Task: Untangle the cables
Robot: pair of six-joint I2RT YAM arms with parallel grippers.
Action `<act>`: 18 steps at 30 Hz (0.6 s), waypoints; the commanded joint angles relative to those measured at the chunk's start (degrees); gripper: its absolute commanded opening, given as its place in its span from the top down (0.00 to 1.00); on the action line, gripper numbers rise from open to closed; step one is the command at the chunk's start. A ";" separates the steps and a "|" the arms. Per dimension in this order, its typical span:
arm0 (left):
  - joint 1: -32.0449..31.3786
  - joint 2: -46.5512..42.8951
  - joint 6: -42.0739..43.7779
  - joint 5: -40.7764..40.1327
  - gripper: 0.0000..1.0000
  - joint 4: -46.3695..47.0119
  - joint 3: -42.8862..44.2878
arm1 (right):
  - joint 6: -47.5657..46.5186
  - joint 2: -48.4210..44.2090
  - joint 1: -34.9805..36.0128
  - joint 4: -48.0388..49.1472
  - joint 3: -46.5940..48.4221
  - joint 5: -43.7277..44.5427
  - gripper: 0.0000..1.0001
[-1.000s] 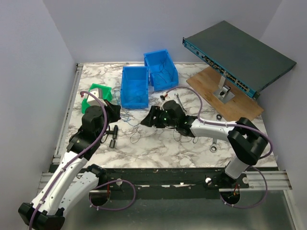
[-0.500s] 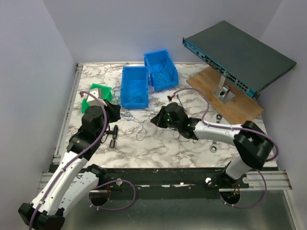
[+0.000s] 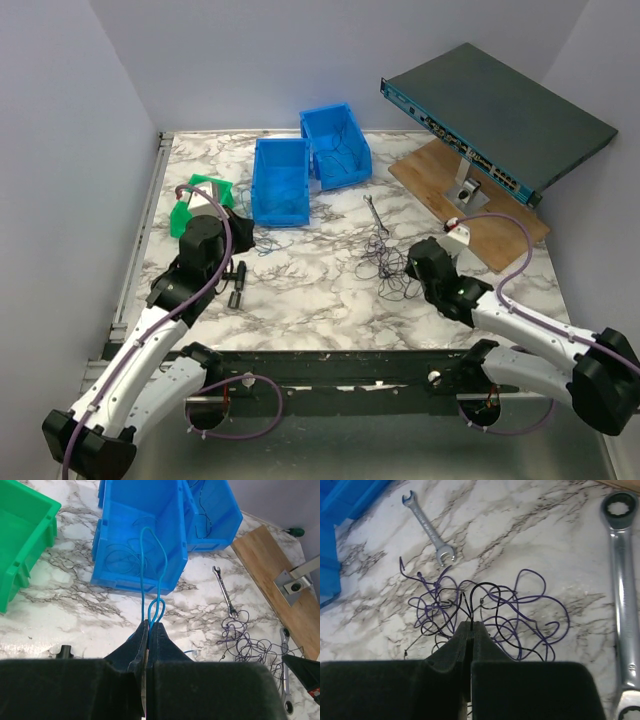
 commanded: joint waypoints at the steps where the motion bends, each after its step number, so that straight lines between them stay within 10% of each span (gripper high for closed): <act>1: -0.23 1.17 0.28 -1.17 1.00 1.66 1.16 | -0.93 -4.39 -0.44 -3.39 -3.26 6.34 0.99; 6: -0.32 5.90 0.18 4.24 1.00 4.35 3.27 | -9.44 -5.32 -0.46 4.45 -6.02 -3.93 0.99; 13: -0.89 21.83 3.78 8.66 1.00 6.62 15.31 | -17.32 -8.13 -0.35 12.35 -9.06 -12.43 0.26; 18: -0.92 35.60 7.17 7.32 1.00 5.17 29.29 | -19.53 -12.96 -0.35 16.29 -12.14 -15.68 0.20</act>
